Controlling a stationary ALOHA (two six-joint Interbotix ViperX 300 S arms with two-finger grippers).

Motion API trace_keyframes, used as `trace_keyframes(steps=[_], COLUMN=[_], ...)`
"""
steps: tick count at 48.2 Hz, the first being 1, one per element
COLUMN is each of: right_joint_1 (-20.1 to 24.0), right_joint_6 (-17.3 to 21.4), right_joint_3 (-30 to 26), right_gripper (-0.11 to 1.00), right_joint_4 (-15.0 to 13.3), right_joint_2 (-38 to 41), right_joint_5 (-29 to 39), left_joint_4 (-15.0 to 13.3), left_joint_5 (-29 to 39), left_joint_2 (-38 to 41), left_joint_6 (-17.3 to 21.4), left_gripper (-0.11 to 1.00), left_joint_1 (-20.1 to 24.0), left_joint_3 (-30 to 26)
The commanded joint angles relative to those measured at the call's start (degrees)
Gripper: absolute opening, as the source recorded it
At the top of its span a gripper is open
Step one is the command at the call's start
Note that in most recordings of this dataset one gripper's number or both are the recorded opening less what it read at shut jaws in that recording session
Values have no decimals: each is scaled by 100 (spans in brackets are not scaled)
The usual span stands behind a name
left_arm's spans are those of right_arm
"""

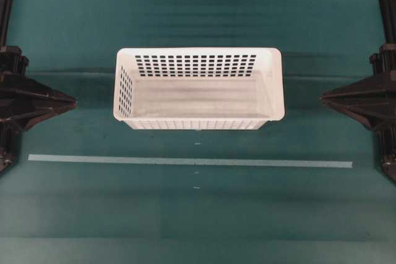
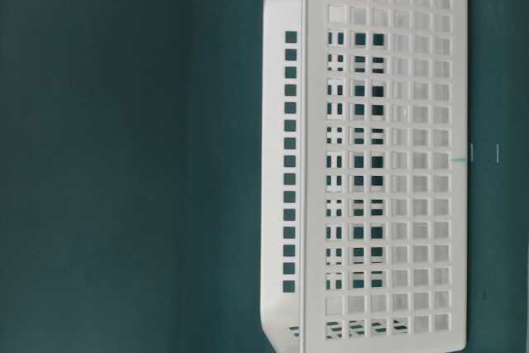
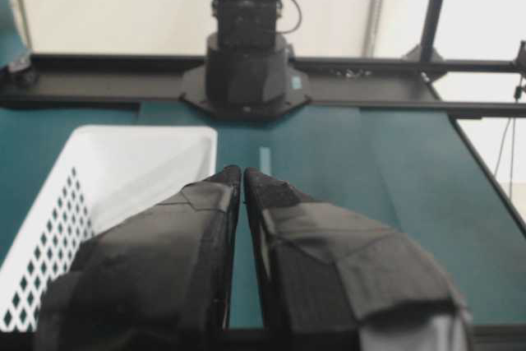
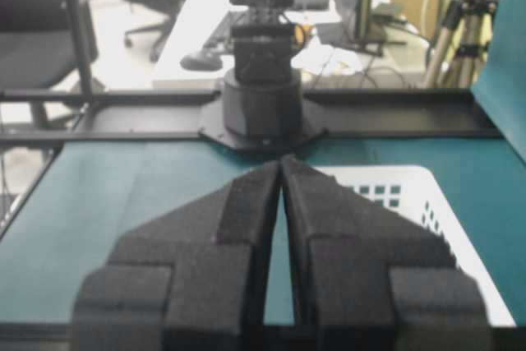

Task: Lift the white basket with both hands.
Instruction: 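Raise both grippers from rest toward the basket's short ends, then move both grippers over the basket rims and close on each end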

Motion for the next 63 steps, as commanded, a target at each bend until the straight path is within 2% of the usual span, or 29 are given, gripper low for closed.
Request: trace_keyframes(steps=[1,4,9,17,20,22,25,30,37,49,63], right_joint_1=[0,-9,-35,-387,-650,-861,-1134,-1503,-1793,-1942,-2109], right_joint_6=[53,114,369,1266,1661,1925,2268,2953,3604,4342,4799], right_joint_3=[-35,-44,-97,-448,-712,-888,-1160,-1652,-2013,-2188,-2874], right_gripper=[14,14,3,-1,-1,-1,-1,-1,-1,-1,-1], right_joint_4=[44,79,264,1081,1354,1424,1424,1424,1406,1380,1345], right_joint_2=[9,-9,0,44,79,114,193,387,694,1362,2610], right_joint_5=[-44,-9,149,1178,1811,2276,2979,4184,5080,5599,6521], left_joint_4=[79,79,79,79,79,79,79,79,105,105,105], left_joint_5=[202,369,554,835,1063,1213,1433,1890,2883,3683,4852], left_joint_2=[-9,-53,-141,-141,-97,-70,-18,79,308,809,1749], left_joint_6=[-255,-457,-721,-1046,-1354,-1591,-2021,-2979,-4368,-5265,-6302], left_gripper=[14,10,-3,-5,-5,-5,-5,-5,-5,-5,-6], left_joint_1=[26,35,44,70,185,290,466,765,1187,1283,1283], left_joint_3=[-70,-132,-220,-431,-562,-633,-765,-1037,-1362,-1767,-2479])
